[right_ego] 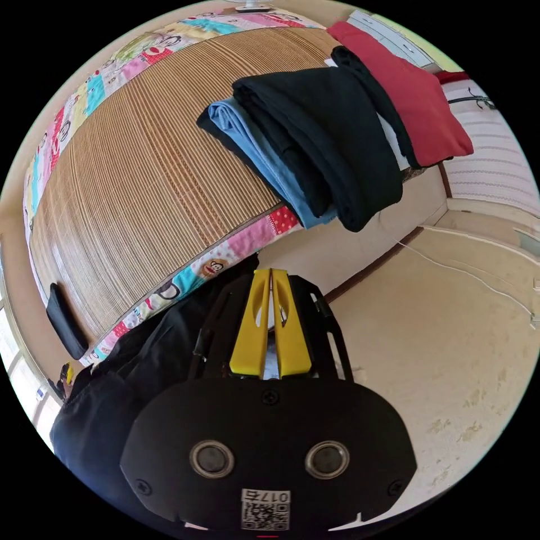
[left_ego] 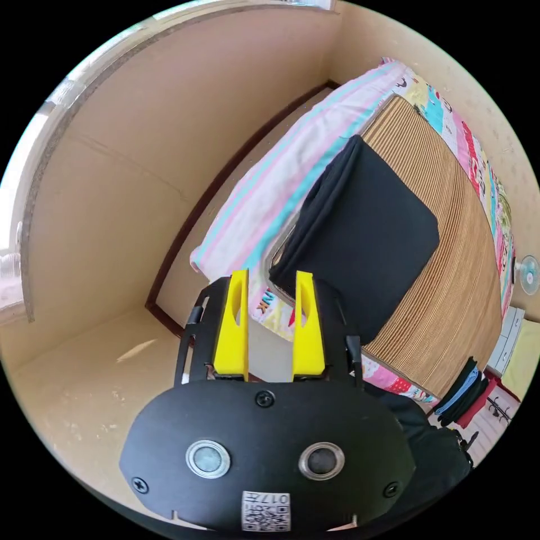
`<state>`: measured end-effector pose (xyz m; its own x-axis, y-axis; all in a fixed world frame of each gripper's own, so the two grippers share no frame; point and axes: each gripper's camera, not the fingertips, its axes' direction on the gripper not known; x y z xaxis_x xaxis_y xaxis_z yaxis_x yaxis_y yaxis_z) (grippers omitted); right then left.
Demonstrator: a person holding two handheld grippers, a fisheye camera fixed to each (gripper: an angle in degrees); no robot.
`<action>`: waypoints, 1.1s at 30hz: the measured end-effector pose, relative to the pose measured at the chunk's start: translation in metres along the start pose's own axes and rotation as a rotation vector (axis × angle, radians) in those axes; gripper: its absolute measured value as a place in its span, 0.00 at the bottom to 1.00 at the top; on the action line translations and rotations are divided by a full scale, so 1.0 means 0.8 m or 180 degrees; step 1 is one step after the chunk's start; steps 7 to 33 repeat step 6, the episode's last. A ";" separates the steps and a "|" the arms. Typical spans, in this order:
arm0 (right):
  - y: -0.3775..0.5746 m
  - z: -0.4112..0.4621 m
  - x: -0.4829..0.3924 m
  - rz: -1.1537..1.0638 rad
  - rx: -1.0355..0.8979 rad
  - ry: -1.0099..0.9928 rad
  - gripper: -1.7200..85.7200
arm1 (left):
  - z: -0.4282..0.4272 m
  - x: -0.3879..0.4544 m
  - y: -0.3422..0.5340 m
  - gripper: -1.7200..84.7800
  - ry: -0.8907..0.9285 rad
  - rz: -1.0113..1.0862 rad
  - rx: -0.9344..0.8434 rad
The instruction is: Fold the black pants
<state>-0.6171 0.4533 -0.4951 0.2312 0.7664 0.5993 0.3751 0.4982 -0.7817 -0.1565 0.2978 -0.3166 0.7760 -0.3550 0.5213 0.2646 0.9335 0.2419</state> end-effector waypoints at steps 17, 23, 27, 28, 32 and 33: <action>-0.048 -0.056 -0.024 -0.0050 0.0401 -0.0294 0.02 | 0.047 0.016 -0.012 0.16 0.0453 -0.0224 -0.0513; -0.048 -0.056 -0.024 -0.0050 0.0401 -0.0294 0.02 | 0.047 0.016 -0.012 0.16 0.0453 -0.0224 -0.0513; -0.048 -0.056 -0.024 -0.0050 0.0401 -0.0294 0.02 | 0.047 0.016 -0.012 0.16 0.0453 -0.0224 -0.0513; -0.048 -0.056 -0.024 -0.0050 0.0401 -0.0294 0.02 | 0.047 0.016 -0.012 0.16 0.0453 -0.0224 -0.0513; -0.048 -0.056 -0.024 -0.0050 0.0401 -0.0294 0.02 | 0.047 0.016 -0.012 0.16 0.0453 -0.0224 -0.0513; -0.048 -0.056 -0.024 -0.0050 0.0401 -0.0294 0.02 | 0.047 0.016 -0.012 0.16 0.0453 -0.0224 -0.0513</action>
